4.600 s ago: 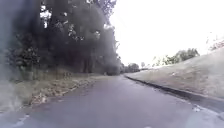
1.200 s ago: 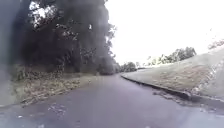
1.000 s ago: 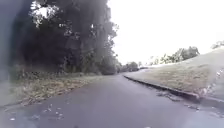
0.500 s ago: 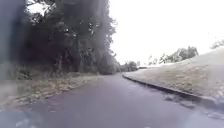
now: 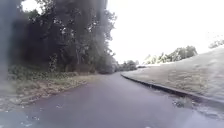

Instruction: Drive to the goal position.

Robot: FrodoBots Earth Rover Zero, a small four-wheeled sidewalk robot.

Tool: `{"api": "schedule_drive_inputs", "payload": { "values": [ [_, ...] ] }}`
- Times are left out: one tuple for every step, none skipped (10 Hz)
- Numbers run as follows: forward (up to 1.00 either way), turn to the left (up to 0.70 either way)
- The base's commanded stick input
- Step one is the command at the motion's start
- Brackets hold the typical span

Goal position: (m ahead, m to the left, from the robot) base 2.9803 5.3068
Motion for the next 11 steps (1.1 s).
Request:
{"api": "schedule_drive_inputs", "payload": {
  "values": [
    [0.53, 0.0],
    [0.0, 0.0],
    [0.0, 0.0],
    [0.0, 0.0],
    [0.0, 0.0],
    [0.0, 0.0],
    [0.0, 0.0],
    [0.0, 0.0],
    [0.0, 0.0],
    [0.0, 0.0],
    [-0.13, 0.0]
  ]
}}
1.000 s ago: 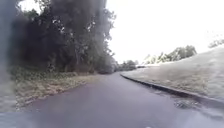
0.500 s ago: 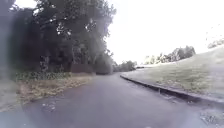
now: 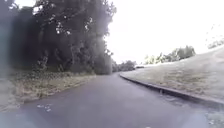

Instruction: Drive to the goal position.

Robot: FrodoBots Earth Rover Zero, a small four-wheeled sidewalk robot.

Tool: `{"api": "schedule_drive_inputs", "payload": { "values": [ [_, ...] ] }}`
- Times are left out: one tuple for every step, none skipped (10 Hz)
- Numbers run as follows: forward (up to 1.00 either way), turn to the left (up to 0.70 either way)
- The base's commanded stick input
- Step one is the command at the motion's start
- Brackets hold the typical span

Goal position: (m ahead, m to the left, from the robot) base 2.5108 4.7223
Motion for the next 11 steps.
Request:
{"api": "schedule_drive_inputs", "payload": {
  "values": [
    [-0.76, 0.0],
    [-1.0, 0.0],
    [-1.0, 0.0],
    [-1.0, 0.0],
    [-1.0, 0.0],
    [-1.0, 0.0],
    [-1.0, 0.0],
    [-1.0, 0.0],
    [-1.0, 0.0],
    [-1.0, 0.0],
    [-1.0, 0.0]
  ]
}}
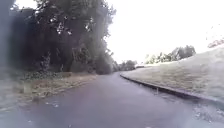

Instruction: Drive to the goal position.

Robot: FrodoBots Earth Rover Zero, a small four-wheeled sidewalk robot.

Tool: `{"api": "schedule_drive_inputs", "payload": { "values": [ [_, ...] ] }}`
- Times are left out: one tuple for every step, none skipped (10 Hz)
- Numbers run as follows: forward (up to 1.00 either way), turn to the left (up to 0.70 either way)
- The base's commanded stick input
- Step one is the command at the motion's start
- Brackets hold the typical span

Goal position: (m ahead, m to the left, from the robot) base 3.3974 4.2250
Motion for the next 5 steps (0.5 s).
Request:
{"api": "schedule_drive_inputs", "payload": {
  "values": [
    [-1.0, 0.0],
    [-1.0, 0.0],
    [-1.0, 0.0],
    [-1.0, 0.0],
    [-0.59, 0.0]
  ]
}}
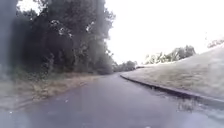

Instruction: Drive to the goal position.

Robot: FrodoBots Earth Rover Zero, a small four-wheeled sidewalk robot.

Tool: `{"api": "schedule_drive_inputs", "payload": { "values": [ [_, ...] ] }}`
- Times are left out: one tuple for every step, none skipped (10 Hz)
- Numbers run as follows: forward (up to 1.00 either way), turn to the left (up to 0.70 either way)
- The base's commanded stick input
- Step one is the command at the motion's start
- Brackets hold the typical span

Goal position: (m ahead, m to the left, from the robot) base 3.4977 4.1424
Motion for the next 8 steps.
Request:
{"api": "schedule_drive_inputs", "payload": {
  "values": [
    [0.0, 0.0],
    [0.0, 0.0],
    [0.0, 0.0],
    [0.0, 0.0],
    [0.0, 0.0],
    [0.0, 0.0],
    [0.0, 0.0],
    [0.0, 0.0]
  ]
}}
